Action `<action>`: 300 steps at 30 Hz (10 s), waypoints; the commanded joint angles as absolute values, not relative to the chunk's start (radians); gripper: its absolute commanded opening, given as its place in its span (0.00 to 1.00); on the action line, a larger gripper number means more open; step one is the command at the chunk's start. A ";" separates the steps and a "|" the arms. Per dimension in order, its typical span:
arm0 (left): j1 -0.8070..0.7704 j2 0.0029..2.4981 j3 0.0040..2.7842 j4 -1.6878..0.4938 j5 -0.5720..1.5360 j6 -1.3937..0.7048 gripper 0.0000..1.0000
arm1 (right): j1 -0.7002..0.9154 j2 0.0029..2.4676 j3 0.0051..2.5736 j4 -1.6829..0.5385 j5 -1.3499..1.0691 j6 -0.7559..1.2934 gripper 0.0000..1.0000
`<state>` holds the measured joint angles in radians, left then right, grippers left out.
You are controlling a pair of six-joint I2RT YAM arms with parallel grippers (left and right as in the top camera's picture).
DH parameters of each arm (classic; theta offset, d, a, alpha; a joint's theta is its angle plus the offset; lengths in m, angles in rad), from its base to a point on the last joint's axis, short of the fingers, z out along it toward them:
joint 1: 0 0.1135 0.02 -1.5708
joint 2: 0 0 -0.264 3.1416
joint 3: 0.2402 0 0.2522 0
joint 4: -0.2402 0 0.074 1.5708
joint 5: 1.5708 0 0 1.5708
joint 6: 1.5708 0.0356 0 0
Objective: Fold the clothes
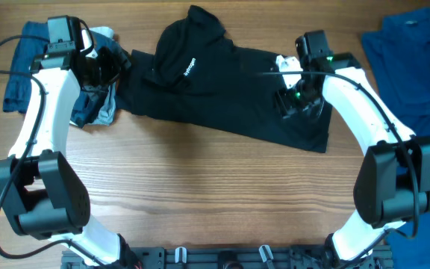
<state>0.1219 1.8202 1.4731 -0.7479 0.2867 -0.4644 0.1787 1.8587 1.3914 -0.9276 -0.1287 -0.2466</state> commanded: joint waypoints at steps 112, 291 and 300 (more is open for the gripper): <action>-0.258 1.823 1.477 -0.785 -0.007 -0.068 0.04 | -0.326 1.740 1.265 -0.825 -0.248 0.077 0.60; -0.252 2.715 2.180 -0.122 0.163 0.285 0.77 | -0.228 2.089 1.479 -0.293 -0.113 -0.131 0.17; -0.253 2.745 2.180 -0.082 0.163 0.284 0.24 | -0.228 2.089 1.479 -0.293 -0.113 -0.130 0.17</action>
